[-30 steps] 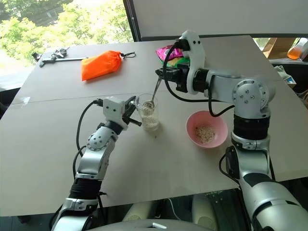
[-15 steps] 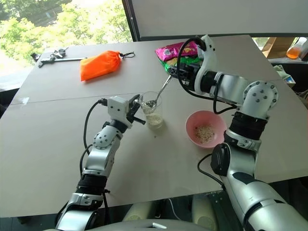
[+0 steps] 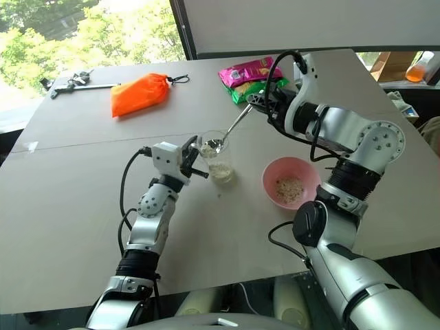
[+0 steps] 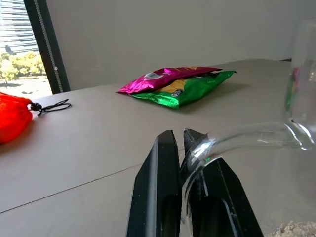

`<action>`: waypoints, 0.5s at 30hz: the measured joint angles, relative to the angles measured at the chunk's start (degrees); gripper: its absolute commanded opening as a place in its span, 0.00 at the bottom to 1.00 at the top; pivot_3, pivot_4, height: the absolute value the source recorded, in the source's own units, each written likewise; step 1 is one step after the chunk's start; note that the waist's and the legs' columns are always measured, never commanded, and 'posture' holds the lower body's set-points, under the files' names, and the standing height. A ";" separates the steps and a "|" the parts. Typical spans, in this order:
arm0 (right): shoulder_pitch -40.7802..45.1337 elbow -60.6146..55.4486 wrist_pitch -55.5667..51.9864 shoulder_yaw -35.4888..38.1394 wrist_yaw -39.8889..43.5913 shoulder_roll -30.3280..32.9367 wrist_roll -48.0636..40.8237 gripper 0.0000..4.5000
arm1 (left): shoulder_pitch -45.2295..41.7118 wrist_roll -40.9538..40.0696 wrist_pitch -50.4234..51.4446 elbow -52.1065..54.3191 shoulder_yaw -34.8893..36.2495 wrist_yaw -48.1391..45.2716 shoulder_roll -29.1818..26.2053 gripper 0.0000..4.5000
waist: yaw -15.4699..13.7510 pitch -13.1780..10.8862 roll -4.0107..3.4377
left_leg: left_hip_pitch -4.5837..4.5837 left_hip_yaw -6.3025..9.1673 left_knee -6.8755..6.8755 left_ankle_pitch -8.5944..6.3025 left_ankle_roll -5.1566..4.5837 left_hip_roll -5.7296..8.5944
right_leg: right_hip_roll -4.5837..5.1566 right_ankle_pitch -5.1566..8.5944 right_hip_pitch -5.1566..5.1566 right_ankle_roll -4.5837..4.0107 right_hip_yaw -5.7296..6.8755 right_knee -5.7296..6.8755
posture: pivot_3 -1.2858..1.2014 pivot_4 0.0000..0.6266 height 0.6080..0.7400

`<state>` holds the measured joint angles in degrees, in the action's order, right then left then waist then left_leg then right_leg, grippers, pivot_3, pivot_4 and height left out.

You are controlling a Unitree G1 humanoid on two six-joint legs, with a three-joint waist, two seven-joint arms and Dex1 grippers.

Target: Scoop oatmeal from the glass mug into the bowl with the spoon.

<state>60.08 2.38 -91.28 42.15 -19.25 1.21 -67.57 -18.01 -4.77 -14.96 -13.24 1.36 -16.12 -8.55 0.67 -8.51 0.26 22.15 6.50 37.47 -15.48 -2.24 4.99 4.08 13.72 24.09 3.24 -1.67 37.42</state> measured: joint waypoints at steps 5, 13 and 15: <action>-0.02 1.86 0.50 1.11 -2.80 0.51 -4.30 0.00 | -0.98 -0.50 -2.38 -2.62 0.32 -0.42 0.11 0.01 | 0.19 0.00 0.00 | 0.00 -0.10 0.00 0.00 0.00 -0.01 | -0.01 0.00 0.12 0.00 -0.11 0.17 | 0.52 0.24 1.00; -0.96 5.32 4.81 -0.49 -6.30 2.87 -10.31 0.00 | -1.26 -1.06 -4.18 -3.83 0.34 -1.69 0.04 0.01 | 0.22 0.00 0.00 | 0.00 -0.23 0.01 0.01 -0.01 -0.01 | -0.02 0.00 0.17 0.00 -0.25 0.24 | 0.52 0.24 1.00; -1.28 5.63 5.95 -1.42 -6.71 3.26 -11.56 0.00 | -1.27 -1.08 -4.30 -3.90 0.34 -1.86 0.04 0.01 | 0.23 0.00 0.00 | 0.00 -0.25 0.01 0.01 -0.01 -0.01 | -0.02 0.00 0.18 0.00 -0.26 0.24 | 0.52 0.24 1.00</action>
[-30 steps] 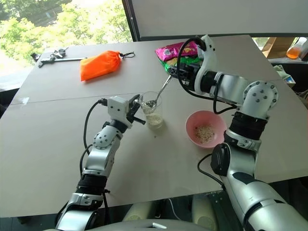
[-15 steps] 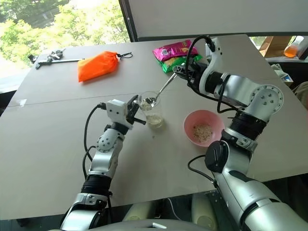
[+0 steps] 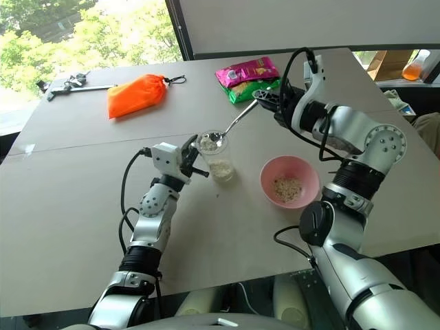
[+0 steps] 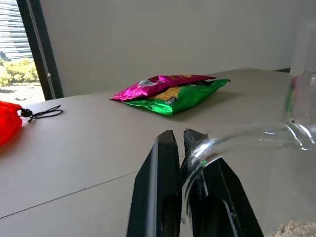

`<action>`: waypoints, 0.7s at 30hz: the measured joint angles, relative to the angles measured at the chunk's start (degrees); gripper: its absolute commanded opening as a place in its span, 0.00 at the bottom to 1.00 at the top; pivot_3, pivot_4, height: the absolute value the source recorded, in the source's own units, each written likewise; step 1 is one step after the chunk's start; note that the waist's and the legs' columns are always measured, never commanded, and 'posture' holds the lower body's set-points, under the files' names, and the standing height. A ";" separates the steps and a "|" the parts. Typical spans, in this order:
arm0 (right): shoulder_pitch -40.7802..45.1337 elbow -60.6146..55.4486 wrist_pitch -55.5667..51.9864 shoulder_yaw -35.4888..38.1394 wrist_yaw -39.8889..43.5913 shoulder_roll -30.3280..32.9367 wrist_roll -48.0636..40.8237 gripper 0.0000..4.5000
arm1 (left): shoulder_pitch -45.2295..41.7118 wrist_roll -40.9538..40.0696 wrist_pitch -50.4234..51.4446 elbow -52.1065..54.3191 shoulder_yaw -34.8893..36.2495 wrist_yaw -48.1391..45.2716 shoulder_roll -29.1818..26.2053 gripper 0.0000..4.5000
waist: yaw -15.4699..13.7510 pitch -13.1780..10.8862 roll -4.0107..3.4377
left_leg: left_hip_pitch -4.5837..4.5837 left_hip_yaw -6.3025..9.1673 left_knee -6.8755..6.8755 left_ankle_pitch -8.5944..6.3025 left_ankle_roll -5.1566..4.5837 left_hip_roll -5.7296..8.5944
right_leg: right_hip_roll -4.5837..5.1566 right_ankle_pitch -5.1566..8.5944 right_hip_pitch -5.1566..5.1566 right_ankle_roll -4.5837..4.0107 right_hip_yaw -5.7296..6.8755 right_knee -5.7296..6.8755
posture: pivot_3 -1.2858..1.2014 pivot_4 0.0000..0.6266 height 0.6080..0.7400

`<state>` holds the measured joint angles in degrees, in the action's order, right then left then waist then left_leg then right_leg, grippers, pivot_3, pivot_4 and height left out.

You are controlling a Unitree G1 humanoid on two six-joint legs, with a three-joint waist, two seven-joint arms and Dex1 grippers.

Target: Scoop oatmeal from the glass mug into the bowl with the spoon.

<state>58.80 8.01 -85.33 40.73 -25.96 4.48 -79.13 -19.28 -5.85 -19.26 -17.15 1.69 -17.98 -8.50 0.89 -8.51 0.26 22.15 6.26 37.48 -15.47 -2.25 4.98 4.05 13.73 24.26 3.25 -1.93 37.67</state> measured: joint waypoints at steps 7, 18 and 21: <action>-3.24 0.82 5.50 -4.13 -4.10 1.07 -7.33 0.00 | -0.82 -0.05 -0.26 -1.13 -0.03 -0.74 0.04 0.01 | -0.01 0.00 0.00 | 0.00 -0.02 0.00 0.00 0.00 0.00 | 0.00 0.00 0.00 0.00 -0.02 0.00 | 0.52 0.24 1.00; -9.21 -1.08 17.36 -12.75 -11.96 5.57 -21.64 0.00 | -4.05 -0.45 -0.69 -4.98 -0.04 -2.06 0.48 0.01 | 0.07 0.00 0.00 | 0.00 -0.06 0.03 0.00 -0.01 -0.01 | -0.02 0.00 0.00 0.01 -0.04 0.00 | 0.52 0.24 1.00; -11.53 -2.51 21.16 -15.60 -13.21 6.50 -25.20 0.00 | -4.21 -0.53 -0.79 -5.21 -0.03 -2.35 0.53 0.01 | 0.05 0.00 0.01 | 0.01 -0.07 0.03 0.00 -0.02 -0.02 | -0.02 0.00 0.00 0.01 -0.05 0.00 | 0.52 0.24 1.00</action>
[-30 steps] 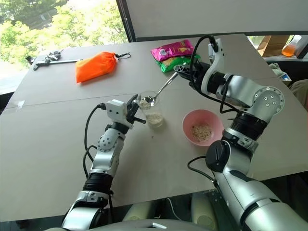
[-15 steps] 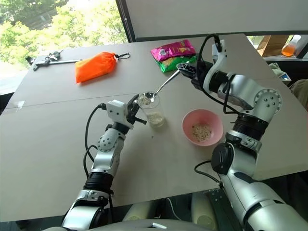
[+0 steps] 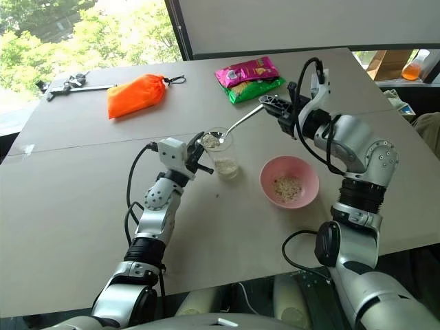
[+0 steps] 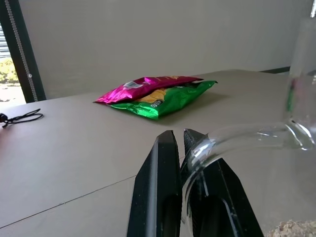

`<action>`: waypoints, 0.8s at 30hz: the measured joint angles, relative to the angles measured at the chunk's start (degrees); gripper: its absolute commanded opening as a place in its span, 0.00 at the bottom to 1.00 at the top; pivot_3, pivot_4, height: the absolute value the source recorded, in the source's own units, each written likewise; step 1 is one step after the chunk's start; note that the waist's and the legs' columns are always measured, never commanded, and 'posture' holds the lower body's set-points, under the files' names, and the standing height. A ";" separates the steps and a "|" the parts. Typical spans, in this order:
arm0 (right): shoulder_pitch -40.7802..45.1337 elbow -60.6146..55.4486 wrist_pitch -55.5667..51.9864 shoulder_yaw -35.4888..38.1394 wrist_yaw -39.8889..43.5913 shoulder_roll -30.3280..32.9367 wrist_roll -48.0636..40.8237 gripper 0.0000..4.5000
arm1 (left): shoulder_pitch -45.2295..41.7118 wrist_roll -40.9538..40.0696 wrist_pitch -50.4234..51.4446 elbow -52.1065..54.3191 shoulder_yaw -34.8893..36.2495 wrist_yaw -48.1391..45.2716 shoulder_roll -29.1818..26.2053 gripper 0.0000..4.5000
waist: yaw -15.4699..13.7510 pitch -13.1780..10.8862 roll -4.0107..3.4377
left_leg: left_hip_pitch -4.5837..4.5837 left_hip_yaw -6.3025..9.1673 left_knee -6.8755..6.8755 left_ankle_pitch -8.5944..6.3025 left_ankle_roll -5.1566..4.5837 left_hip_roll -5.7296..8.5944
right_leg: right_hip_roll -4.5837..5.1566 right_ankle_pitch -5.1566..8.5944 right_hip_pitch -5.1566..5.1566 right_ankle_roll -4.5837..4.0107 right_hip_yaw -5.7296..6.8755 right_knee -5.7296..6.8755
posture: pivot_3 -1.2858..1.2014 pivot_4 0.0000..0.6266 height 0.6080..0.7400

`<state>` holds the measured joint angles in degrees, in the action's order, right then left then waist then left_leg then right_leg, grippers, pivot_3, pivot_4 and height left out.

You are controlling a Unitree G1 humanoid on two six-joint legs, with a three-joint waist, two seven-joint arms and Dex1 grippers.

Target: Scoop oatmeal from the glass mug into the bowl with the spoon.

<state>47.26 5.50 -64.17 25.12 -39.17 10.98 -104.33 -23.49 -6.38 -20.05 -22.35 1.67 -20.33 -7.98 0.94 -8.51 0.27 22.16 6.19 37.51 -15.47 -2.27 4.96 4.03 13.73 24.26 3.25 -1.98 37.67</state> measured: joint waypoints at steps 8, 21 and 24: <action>-2.65 -0.94 6.16 -4.13 0.08 3.78 -4.25 0.00 | -0.09 -0.12 -0.05 -0.13 0.02 -0.52 0.04 0.01 | -0.03 0.00 0.00 | 0.00 -0.01 0.01 0.00 -0.01 0.00 | -0.01 0.00 0.00 0.00 0.00 0.00 | 0.52 0.24 1.00; -4.92 -5.69 7.83 -2.64 3.40 6.75 -6.52 0.00 | -1.27 0.01 -1.24 -2.01 -0.13 -1.31 0.42 0.01 | -0.23 0.00 0.00 | 0.02 -0.01 0.01 -0.01 -0.02 -0.01 | 0.00 0.00 -0.01 0.01 0.01 -0.03 | 0.52 0.24 1.00; -7.53 -8.00 6.57 -0.20 4.89 7.78 -6.58 0.00 | -1.38 0.02 -1.55 -2.30 -0.11 -1.63 0.48 0.01 | -0.26 0.00 0.01 | 0.03 -0.01 0.02 -0.01 -0.02 -0.01 | -0.01 0.00 -0.01 0.00 0.01 -0.03 | 0.52 0.24 1.00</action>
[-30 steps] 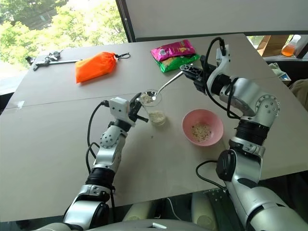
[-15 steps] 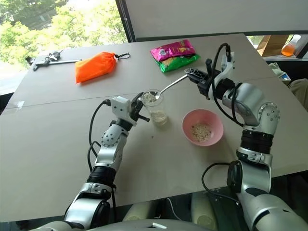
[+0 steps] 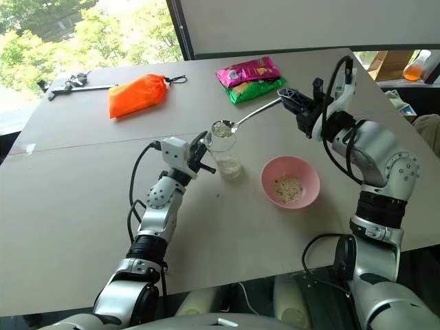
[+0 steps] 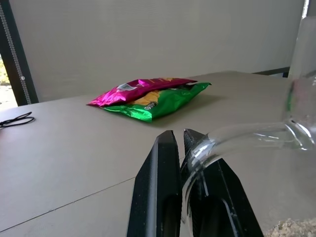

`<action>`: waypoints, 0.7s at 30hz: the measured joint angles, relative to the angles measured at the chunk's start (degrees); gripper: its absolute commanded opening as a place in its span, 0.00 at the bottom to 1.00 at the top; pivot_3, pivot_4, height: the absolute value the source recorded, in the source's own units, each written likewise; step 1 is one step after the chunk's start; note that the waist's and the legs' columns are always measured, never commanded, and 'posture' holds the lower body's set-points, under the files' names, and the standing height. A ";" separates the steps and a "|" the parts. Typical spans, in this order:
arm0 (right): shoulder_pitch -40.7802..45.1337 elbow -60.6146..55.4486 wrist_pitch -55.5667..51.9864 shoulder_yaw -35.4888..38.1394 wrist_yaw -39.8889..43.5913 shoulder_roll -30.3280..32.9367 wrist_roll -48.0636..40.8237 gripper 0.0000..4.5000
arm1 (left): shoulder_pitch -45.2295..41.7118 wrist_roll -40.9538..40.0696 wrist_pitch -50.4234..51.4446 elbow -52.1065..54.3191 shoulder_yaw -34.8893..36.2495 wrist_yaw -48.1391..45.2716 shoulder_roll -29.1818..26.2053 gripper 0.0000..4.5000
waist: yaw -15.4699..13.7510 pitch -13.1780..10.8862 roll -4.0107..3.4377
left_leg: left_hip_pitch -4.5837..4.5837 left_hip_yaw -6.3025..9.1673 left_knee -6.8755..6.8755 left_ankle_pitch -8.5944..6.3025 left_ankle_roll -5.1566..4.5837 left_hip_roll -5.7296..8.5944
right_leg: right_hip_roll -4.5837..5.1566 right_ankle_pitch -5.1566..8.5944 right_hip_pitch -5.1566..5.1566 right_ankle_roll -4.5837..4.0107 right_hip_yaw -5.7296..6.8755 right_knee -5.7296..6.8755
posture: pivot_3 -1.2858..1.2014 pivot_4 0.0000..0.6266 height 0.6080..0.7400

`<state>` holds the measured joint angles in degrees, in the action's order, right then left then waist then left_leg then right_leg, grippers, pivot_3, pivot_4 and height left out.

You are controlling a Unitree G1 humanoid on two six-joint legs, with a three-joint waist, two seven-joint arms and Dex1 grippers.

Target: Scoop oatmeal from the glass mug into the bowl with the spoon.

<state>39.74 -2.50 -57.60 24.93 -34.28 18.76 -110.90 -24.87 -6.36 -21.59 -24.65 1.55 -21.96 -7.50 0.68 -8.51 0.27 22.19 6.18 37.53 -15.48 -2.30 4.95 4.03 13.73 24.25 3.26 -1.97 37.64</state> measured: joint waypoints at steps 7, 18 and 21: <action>-7.57 -4.49 -1.15 5.03 1.89 3.24 -0.10 0.00 | -0.65 -0.04 -0.53 -1.18 -0.03 -0.85 0.18 0.01 | -0.24 0.01 0.01 | 0.01 -0.02 0.02 0.00 -0.01 0.00 | 0.01 0.00 -0.01 0.01 -0.01 -0.01 | 0.52 0.24 1.00; -24.05 -14.76 1.11 10.04 4.00 5.48 -0.12 0.00 | -1.86 -0.19 -1.40 -3.47 -0.03 -2.82 0.20 0.01 | -0.11 0.01 0.01 | -0.08 -0.15 0.10 -0.12 -0.22 -0.02 | -0.03 0.00 -0.06 0.03 -0.12 0.08 | 0.52 0.24 1.00; -27.62 -15.50 1.89 10.39 4.97 7.01 -0.11 0.00 | -2.03 -0.46 -1.68 -4.09 -0.06 -3.26 0.33 0.01 | -0.12 0.01 0.01 | -0.18 -0.16 0.11 -0.14 -0.24 -0.02 | -0.05 0.00 -0.16 0.04 -0.14 0.10 | 0.52 0.24 1.00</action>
<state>12.11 -18.00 -55.71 35.32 -29.32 25.77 -111.01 -26.90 -6.82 -23.27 -28.74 1.49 -25.22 -7.17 0.56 -8.50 0.29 22.01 6.02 37.63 -15.61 -2.54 4.92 3.98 13.73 24.10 3.29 -2.11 37.74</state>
